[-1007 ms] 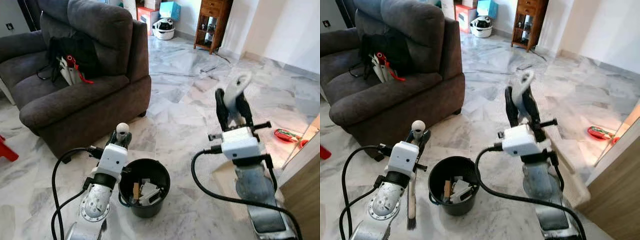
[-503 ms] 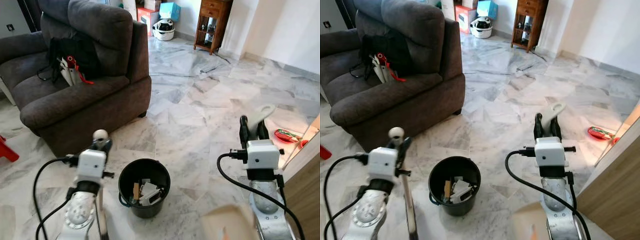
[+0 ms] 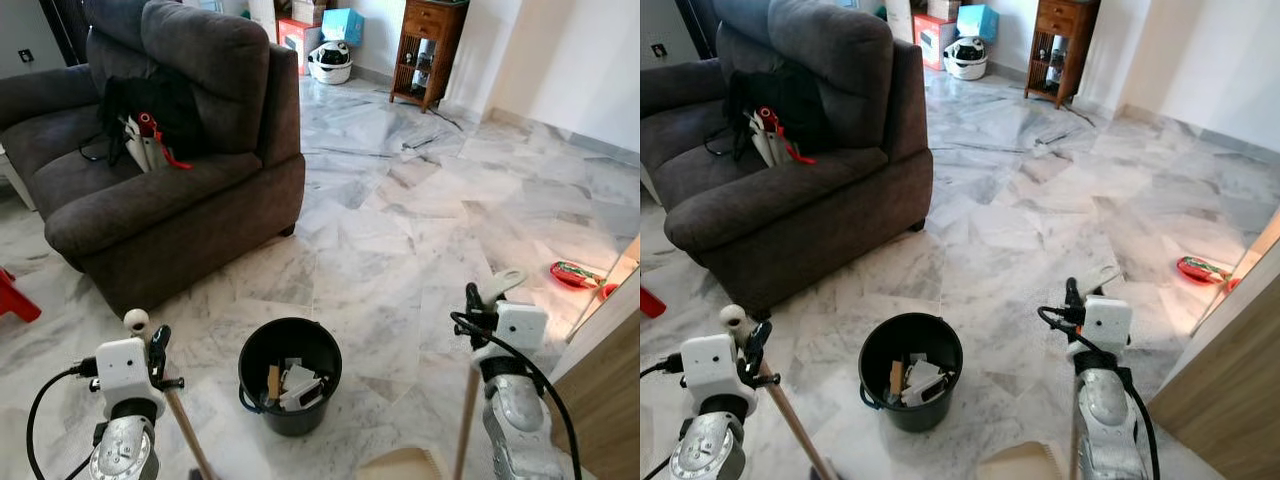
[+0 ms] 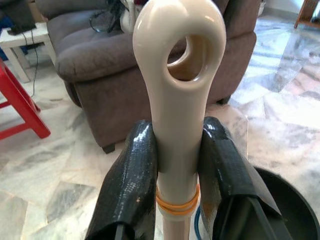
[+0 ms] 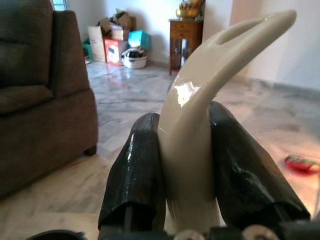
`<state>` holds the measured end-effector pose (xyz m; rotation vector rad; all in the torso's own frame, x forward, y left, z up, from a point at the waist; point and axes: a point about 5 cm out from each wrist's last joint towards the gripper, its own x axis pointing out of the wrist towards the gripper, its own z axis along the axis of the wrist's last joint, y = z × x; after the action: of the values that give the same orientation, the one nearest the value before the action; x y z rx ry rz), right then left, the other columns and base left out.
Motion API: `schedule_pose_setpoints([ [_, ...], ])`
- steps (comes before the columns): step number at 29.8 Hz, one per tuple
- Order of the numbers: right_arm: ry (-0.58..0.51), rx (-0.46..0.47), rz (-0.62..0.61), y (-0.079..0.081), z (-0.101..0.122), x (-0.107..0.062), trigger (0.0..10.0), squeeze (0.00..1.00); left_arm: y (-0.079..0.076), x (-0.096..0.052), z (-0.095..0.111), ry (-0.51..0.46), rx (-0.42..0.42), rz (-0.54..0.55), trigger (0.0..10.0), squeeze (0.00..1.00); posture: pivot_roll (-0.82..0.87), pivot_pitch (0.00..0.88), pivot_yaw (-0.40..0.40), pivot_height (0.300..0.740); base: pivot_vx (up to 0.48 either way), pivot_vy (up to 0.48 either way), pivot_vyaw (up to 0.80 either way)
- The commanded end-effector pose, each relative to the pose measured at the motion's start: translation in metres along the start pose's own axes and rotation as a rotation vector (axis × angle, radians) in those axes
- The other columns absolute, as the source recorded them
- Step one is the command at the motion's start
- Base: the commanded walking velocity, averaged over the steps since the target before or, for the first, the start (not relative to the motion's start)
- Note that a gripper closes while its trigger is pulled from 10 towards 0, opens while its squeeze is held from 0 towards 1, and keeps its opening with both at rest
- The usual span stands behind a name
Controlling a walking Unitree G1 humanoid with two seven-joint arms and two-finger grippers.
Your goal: Sweep floor
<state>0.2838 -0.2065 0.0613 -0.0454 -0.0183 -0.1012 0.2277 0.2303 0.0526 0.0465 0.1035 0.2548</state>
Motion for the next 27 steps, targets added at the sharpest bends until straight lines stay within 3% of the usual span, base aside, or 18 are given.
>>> schedule_pose_setpoints([
  [1, 0.035, 0.14, -0.045, -0.001, -0.007, 0.002, 10.0, 0.0, 0.006, -0.001, -0.008, 0.035, 0.018, 0.008, 10.0, 0.0, 0.03, 0.0, -0.006, 0.74, 0.0, 0.0, 0.0],
  [3, 0.083, 0.177, -0.035, -0.002, -0.015, 0.002, 10.0, 0.0, 0.006, 0.0, -0.013, 0.056, 0.006, 0.006, 10.0, 0.0, 0.03, 0.0, -0.007, 0.74, 0.0, 0.0, 0.0],
  [14, 0.252, 0.173, -0.063, -0.009, -0.048, -0.01, 10.0, 0.0, 0.006, -0.002, -0.045, 0.178, 0.018, -0.009, 10.0, 0.0, 0.03, 0.0, -0.007, 0.74, 0.0, 0.0, 0.0],
  [22, 0.288, 0.17, -0.062, -0.01, -0.057, -0.014, 10.0, 0.0, 0.009, -0.002, -0.053, 0.199, 0.014, 0.001, 10.0, 0.0, 0.03, 0.0, -0.004, 0.74, 0.0, 0.0, 0.0],
  [24, 0.282, 0.156, -0.066, -0.012, -0.057, -0.015, 10.0, 0.0, 0.01, -0.003, -0.053, 0.188, 0.009, 0.002, 10.0, 0.0, 0.03, 0.0, -0.005, 0.74, 0.0, 0.0, 0.0],
  [26, 0.263, 0.046, -0.068, -0.018, -0.053, -0.012, 10.0, 0.0, 0.01, -0.003, -0.048, 0.148, -0.027, -0.008, 10.0, 0.0, 0.03, 0.0, -0.004, 0.74, 0.0, 0.0, 0.0],
  [27, 0.263, 0.046, -0.068, -0.018, -0.053, -0.012, 10.0, 0.0, 0.01, -0.003, -0.048, 0.148, -0.027, -0.008, 10.0, 0.0, 0.03, 0.0, -0.004, 0.74, 0.0, 0.0, 0.0],
])
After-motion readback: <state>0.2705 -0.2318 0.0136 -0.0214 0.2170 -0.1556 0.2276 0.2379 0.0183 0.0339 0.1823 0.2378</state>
